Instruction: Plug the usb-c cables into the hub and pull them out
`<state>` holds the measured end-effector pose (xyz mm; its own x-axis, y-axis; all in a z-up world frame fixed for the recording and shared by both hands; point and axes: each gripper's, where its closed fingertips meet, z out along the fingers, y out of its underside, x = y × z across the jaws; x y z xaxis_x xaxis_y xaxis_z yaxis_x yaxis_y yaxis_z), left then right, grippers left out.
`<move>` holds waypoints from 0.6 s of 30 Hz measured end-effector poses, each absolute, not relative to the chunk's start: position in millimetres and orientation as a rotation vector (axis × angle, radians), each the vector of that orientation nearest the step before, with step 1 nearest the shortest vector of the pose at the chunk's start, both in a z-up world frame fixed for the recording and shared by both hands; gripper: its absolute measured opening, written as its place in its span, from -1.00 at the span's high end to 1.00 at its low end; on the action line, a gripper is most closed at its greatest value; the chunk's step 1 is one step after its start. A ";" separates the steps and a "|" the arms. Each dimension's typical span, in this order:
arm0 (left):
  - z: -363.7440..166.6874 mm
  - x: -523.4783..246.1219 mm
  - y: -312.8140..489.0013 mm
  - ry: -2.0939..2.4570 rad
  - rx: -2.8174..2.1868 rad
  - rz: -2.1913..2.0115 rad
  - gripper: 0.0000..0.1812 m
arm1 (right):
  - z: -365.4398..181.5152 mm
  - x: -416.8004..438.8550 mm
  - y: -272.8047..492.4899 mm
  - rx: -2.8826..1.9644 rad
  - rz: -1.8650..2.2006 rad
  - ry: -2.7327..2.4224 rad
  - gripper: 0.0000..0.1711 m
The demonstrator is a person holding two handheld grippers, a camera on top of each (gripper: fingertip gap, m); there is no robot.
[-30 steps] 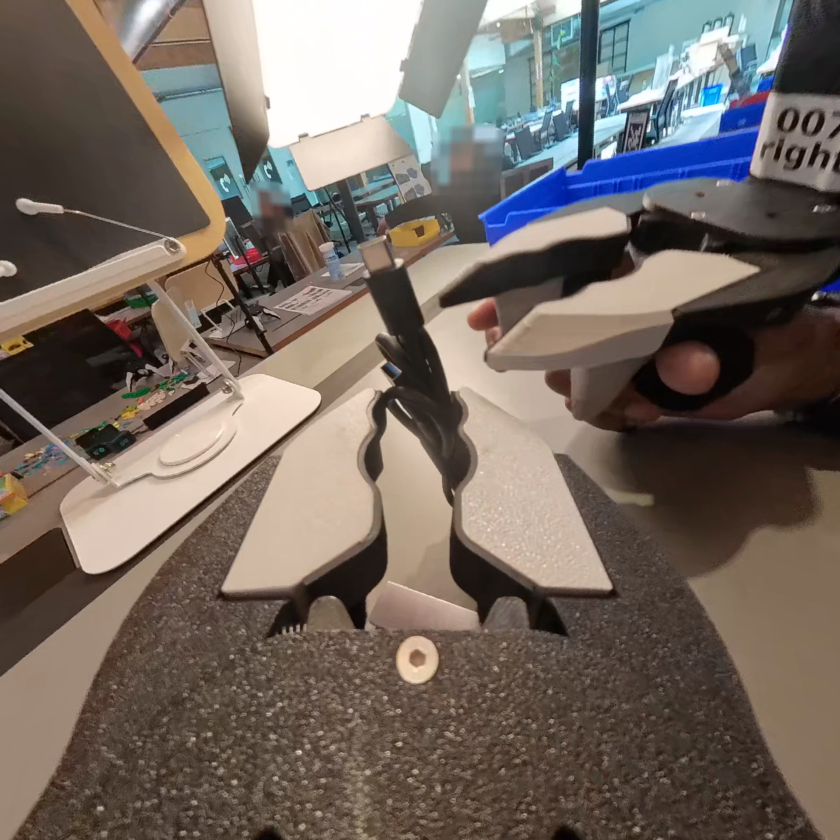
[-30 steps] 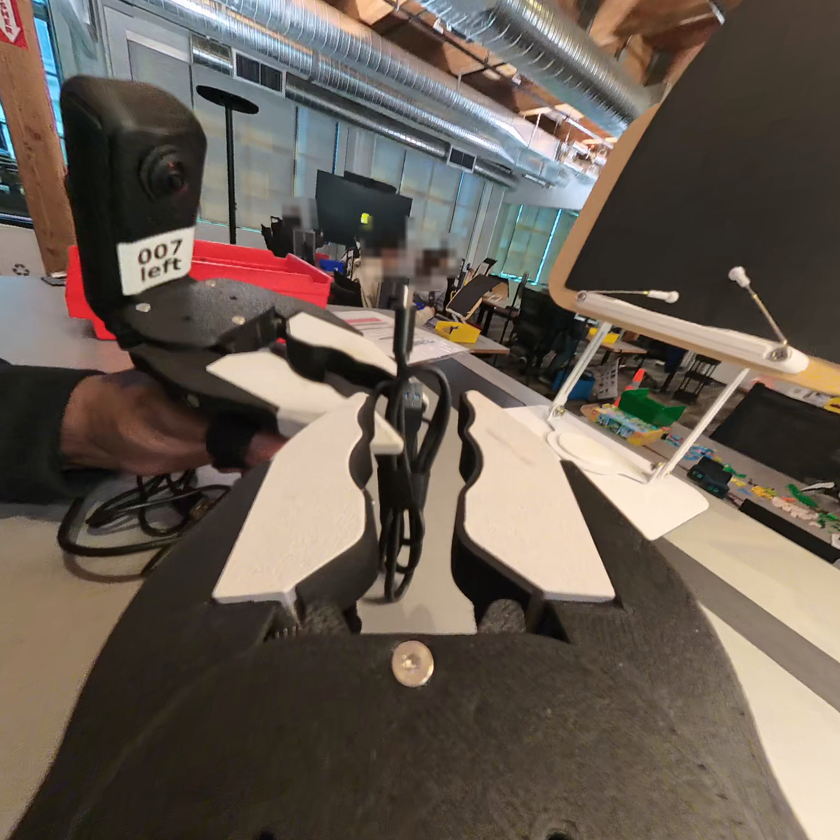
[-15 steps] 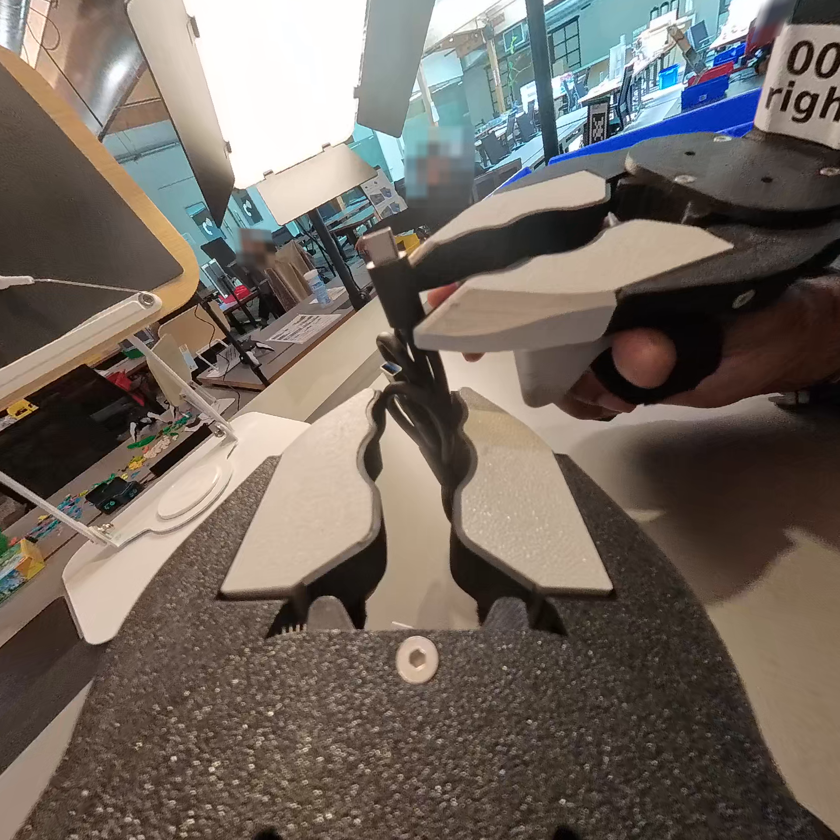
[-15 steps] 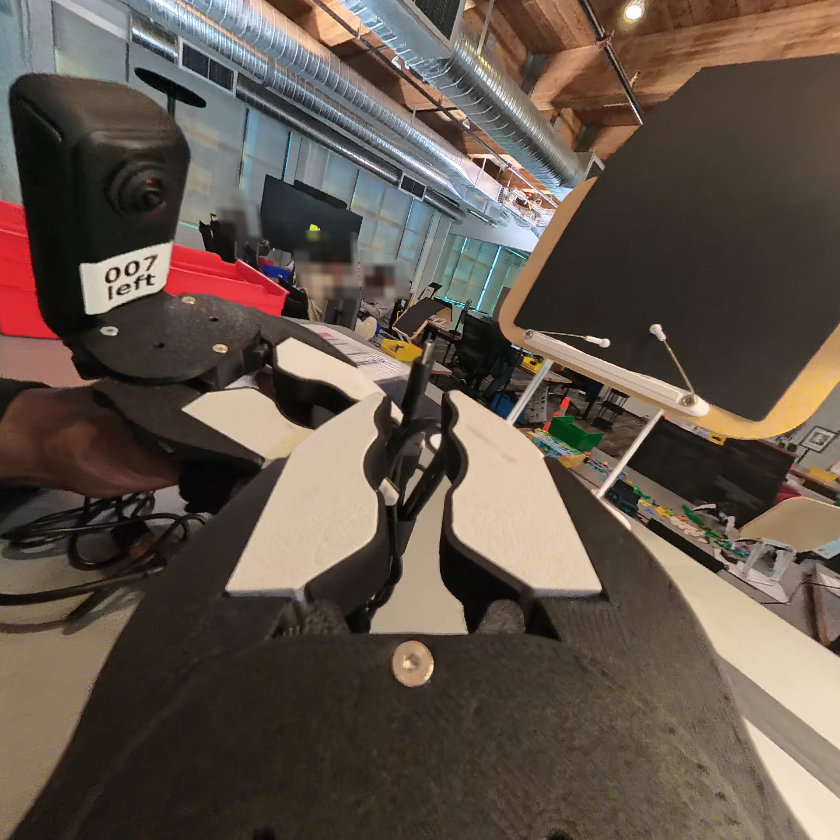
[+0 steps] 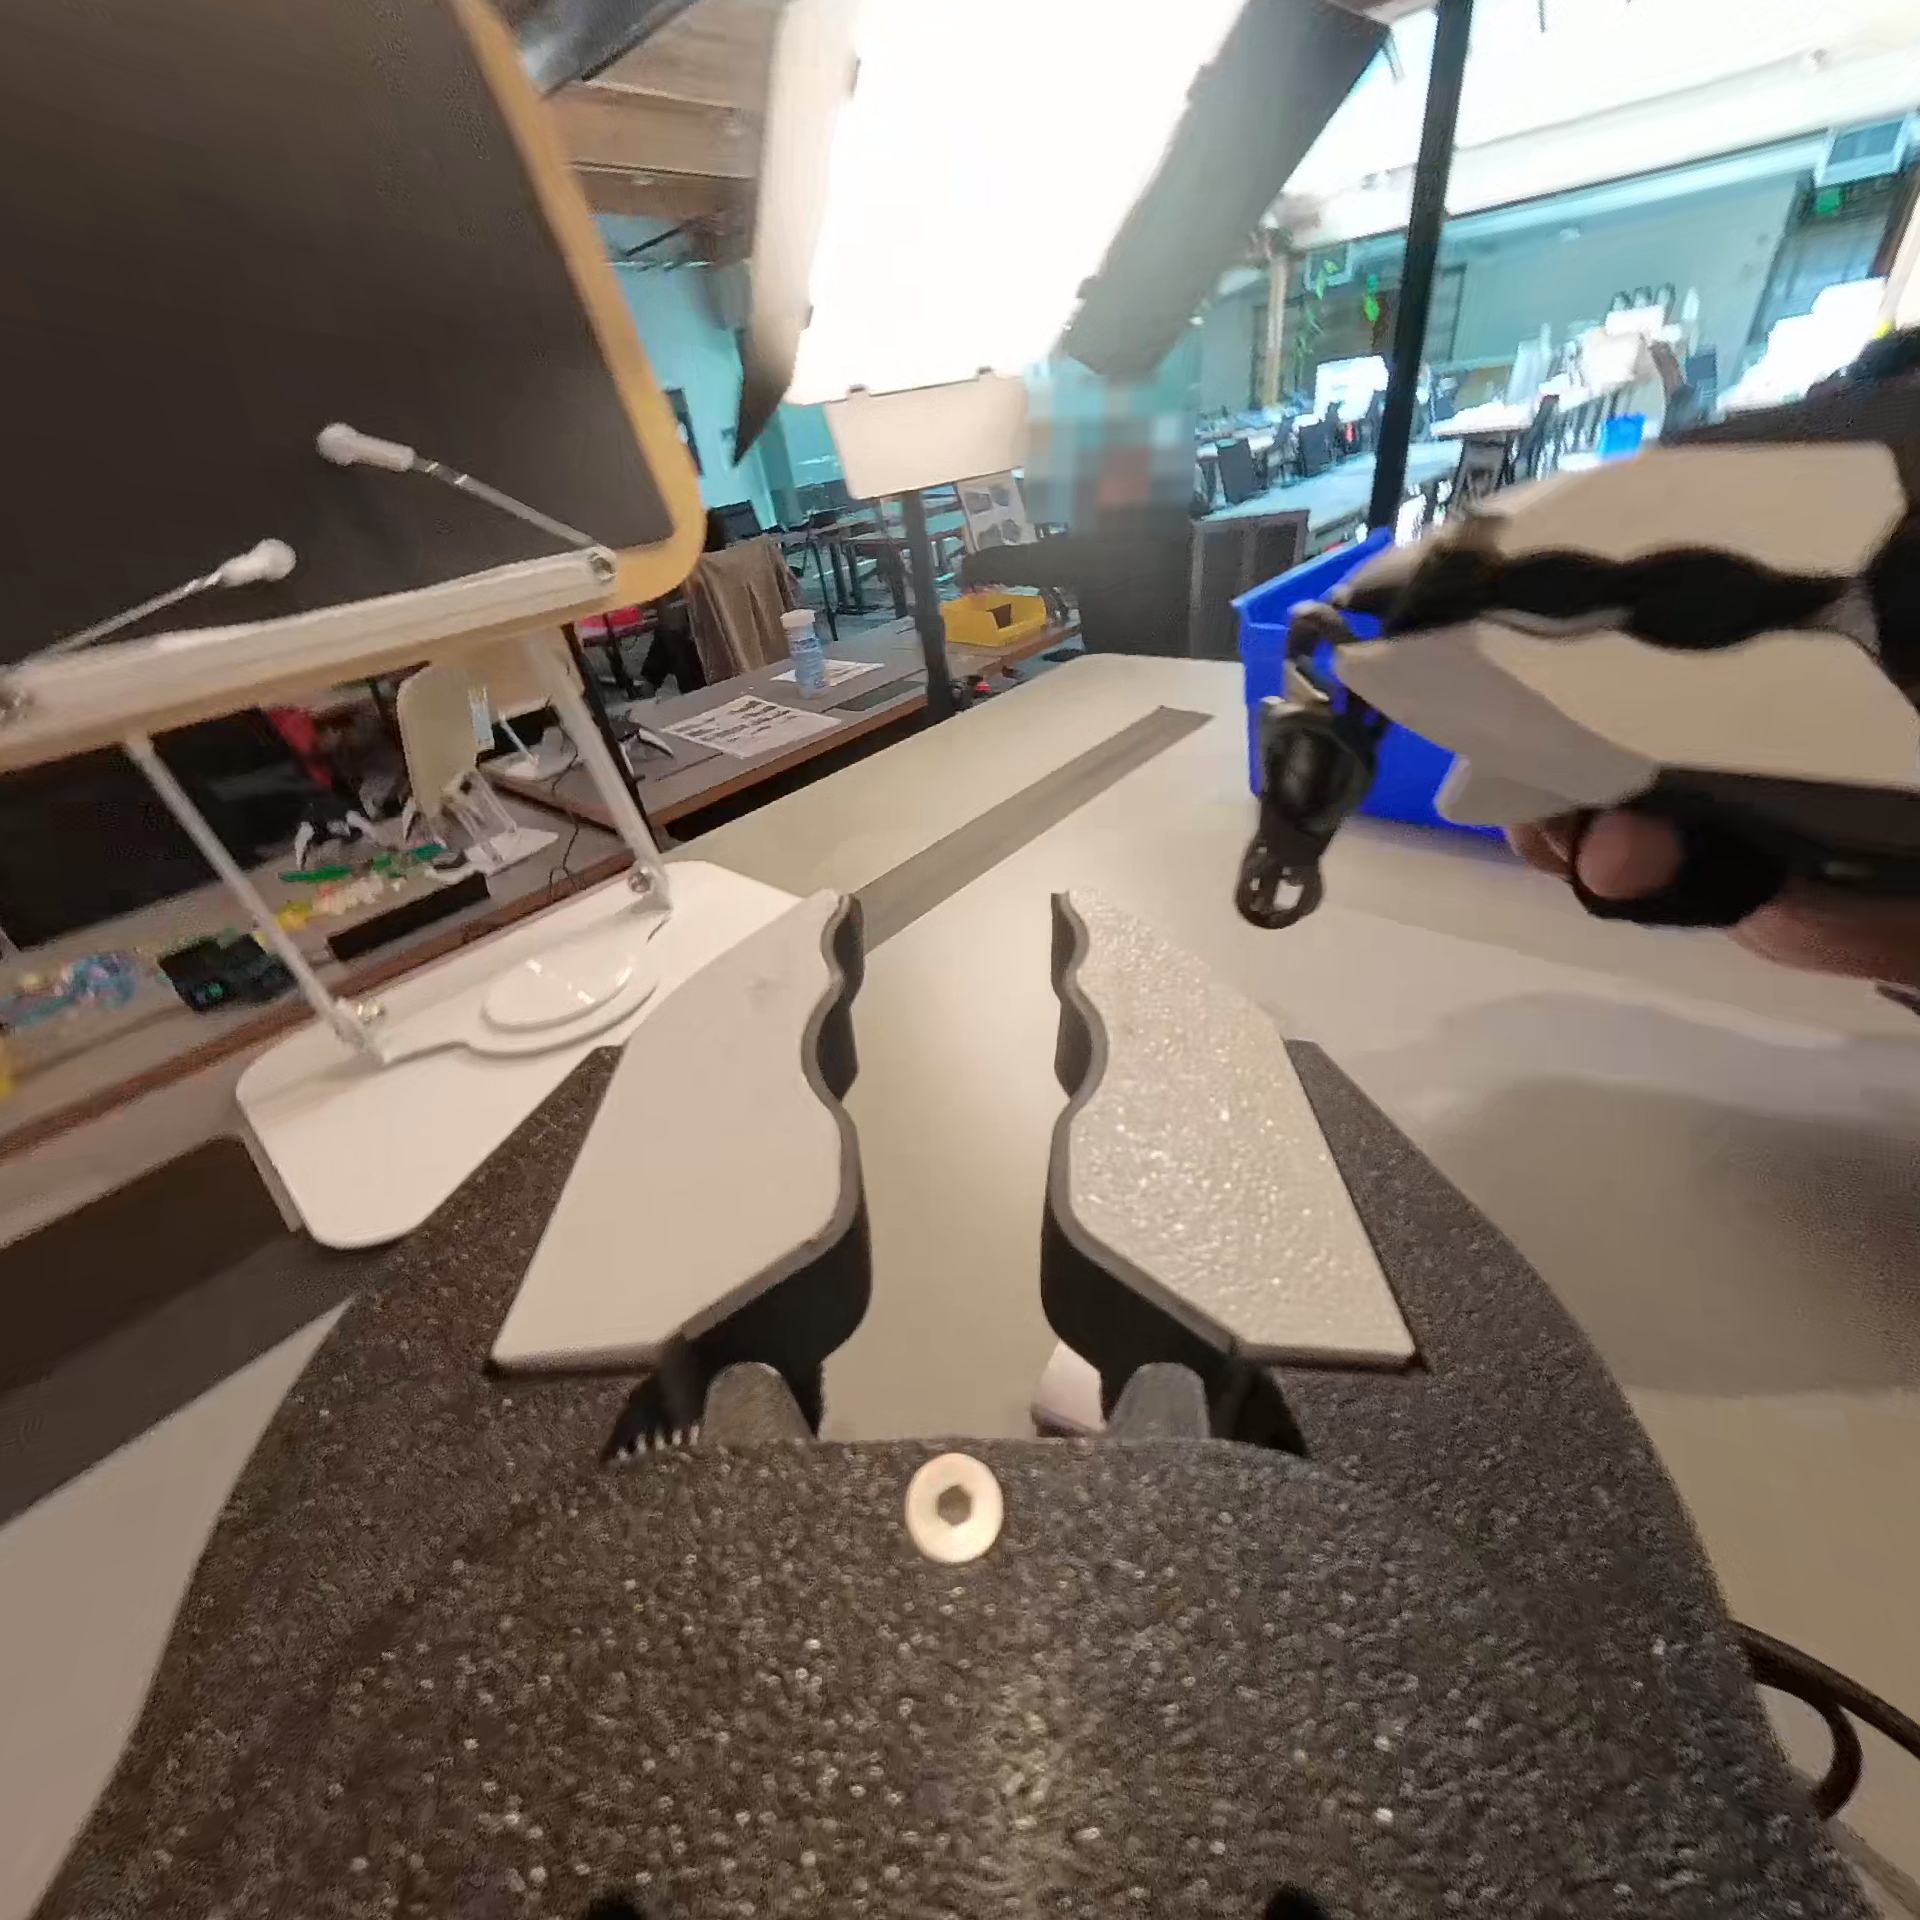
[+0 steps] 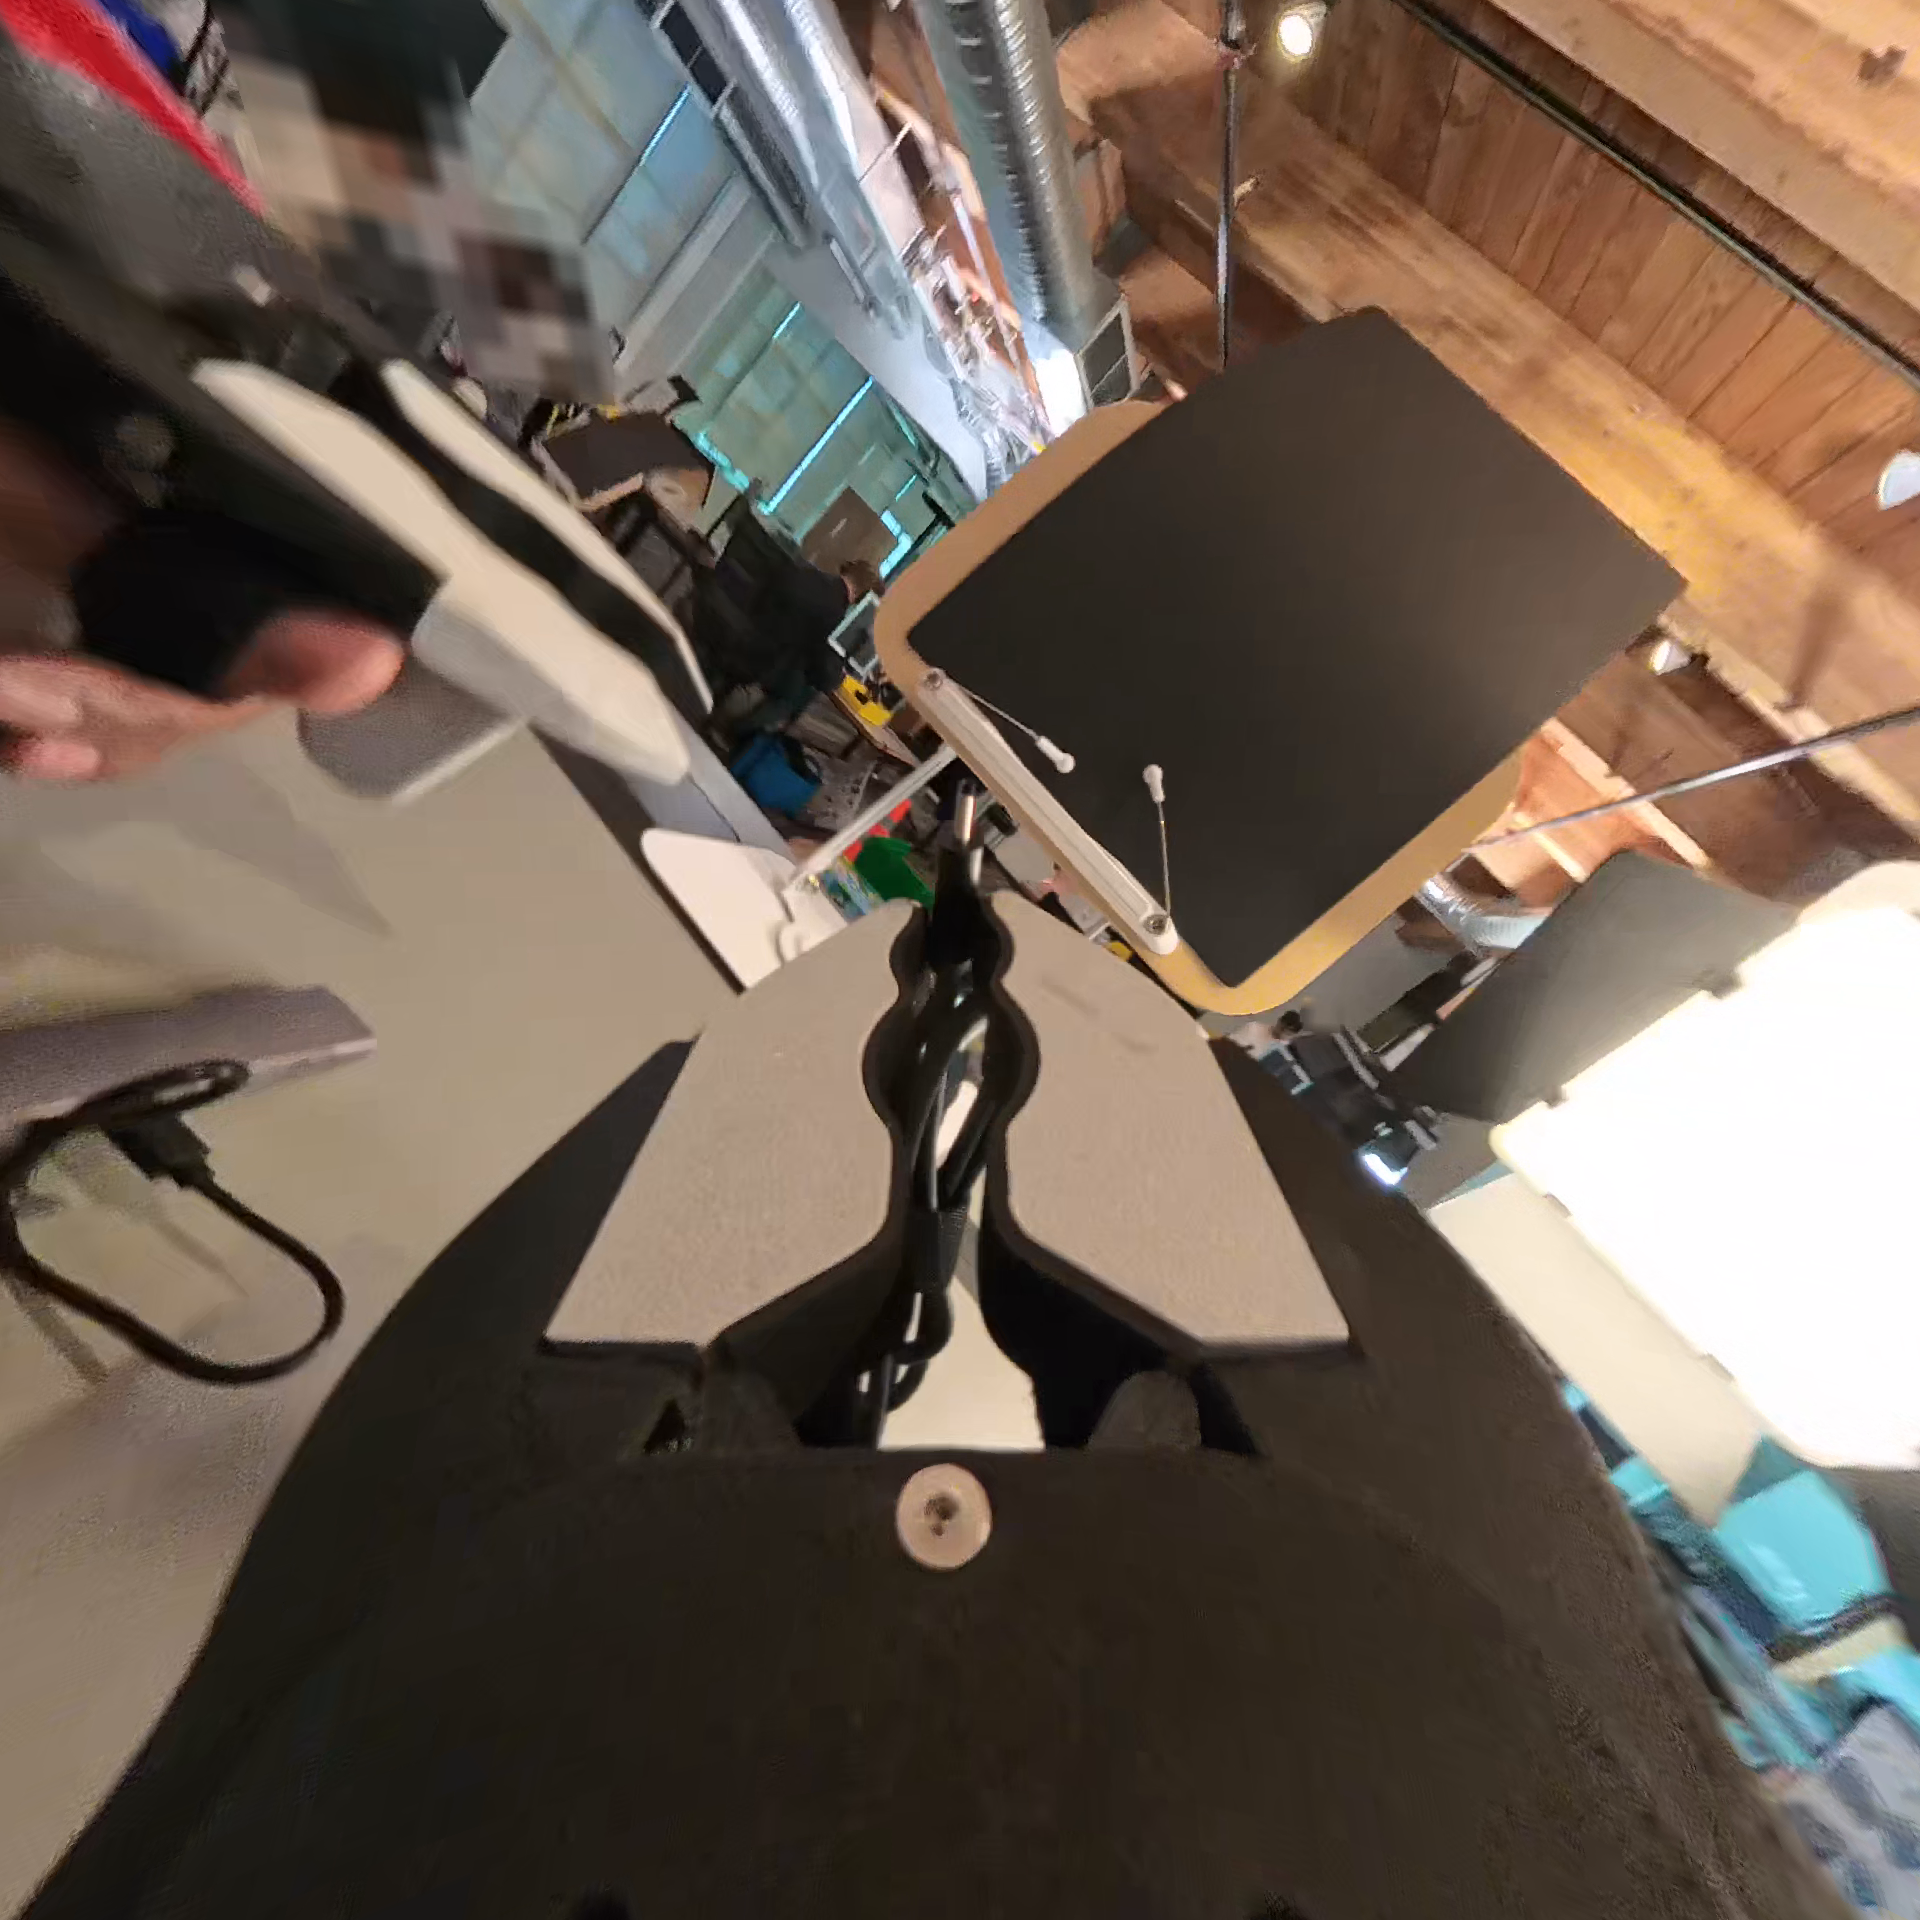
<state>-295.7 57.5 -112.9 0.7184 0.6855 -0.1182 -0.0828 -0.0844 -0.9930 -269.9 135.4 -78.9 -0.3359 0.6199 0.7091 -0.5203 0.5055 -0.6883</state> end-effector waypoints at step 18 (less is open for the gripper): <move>-129.1 -310.7 31.5 -0.688 -1.479 0.458 0.61 | -192.8 -261.4 115.4 -0.041 0.887 -2.233 0.64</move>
<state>-310.7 31.5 -129.1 0.7330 0.6660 0.1381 0.1297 0.0624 -0.9896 -261.4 115.4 -192.8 -0.7389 0.2760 0.6147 -0.2211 0.7624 -0.6082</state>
